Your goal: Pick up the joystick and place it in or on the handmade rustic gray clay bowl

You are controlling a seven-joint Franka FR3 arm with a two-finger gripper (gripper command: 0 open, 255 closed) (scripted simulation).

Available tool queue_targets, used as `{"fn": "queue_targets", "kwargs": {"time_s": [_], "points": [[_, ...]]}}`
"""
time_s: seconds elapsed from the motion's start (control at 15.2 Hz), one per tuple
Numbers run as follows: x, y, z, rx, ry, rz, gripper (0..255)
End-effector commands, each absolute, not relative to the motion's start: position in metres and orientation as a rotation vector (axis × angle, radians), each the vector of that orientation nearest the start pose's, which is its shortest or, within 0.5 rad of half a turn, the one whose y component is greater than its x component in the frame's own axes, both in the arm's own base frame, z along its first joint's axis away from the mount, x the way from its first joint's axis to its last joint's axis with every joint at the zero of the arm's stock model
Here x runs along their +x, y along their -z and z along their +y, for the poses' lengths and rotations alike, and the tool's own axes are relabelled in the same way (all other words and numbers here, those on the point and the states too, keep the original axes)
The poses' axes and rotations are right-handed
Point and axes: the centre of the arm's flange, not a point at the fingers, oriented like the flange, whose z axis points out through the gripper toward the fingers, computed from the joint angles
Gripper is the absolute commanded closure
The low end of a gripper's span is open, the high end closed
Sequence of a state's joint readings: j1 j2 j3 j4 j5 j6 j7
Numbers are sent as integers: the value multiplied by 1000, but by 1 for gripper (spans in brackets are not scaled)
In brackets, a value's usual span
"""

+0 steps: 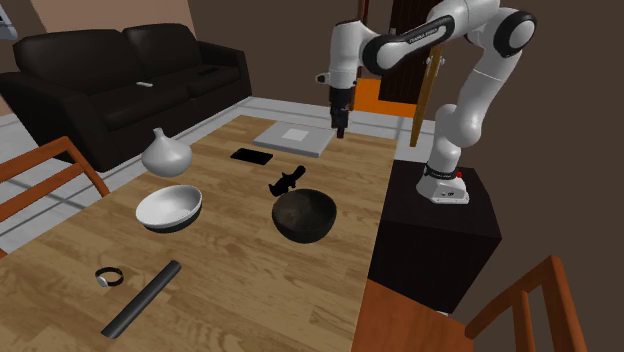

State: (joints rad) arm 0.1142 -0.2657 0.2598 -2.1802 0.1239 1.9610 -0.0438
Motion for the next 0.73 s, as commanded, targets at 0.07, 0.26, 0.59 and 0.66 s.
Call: {"fn": "queue_targets", "kwargs": {"time_s": [0.07, 0.26, 0.59, 0.66], "points": [[465, -482, 217, -3015, 60, -608, 0], [485, -466, 245, -2995, 72, -654, 0], [516, -440, 294, -2960, 90, -730, 0], [522, -435, 304, -2953, 94, -745, 0]]}}
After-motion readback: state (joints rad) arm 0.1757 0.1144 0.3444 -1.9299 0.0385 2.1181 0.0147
